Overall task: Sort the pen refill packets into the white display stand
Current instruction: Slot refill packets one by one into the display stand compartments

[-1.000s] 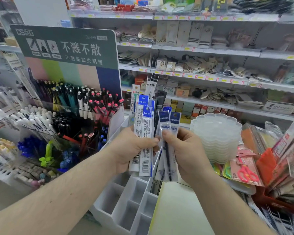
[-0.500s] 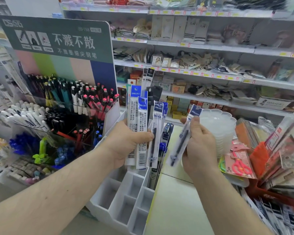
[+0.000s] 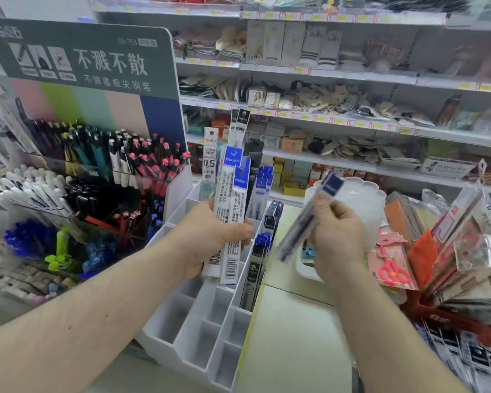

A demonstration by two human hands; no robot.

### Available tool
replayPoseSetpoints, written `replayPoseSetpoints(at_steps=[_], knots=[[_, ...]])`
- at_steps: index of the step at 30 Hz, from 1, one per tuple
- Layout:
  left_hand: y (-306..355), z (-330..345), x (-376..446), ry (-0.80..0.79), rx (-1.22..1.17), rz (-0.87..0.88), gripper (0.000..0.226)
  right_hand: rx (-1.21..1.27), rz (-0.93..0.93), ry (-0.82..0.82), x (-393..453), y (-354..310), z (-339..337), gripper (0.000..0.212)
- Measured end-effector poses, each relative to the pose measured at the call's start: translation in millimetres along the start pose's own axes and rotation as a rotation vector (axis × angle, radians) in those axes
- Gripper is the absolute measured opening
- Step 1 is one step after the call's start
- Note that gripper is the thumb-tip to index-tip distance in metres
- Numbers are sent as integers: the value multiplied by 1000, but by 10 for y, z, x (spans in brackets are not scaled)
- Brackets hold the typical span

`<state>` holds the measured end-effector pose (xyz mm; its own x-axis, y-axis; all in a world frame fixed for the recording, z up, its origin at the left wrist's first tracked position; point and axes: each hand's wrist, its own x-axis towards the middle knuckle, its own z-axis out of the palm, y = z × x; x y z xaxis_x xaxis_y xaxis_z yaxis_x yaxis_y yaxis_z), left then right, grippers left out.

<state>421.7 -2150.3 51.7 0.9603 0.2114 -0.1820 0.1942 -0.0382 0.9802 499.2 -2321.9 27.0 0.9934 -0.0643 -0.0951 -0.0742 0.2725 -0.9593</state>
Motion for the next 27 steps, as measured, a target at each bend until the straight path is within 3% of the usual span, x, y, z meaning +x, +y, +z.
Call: replayPoseSetpoints(at_steps=[4,10,22,27], knots=[[103,37,7,-14,36,5,22,-125,-67,91,251,31,-300,23],[266,95,155,-59,118,-5,25,-152,4,95,525,288,-362,13],[65,95,176,-97,39,-94,20,-557,89,-155,1028,930,95,10],[40,94,192,-111,67,-98,18,-962,114,-320,1045,1145,167,24]])
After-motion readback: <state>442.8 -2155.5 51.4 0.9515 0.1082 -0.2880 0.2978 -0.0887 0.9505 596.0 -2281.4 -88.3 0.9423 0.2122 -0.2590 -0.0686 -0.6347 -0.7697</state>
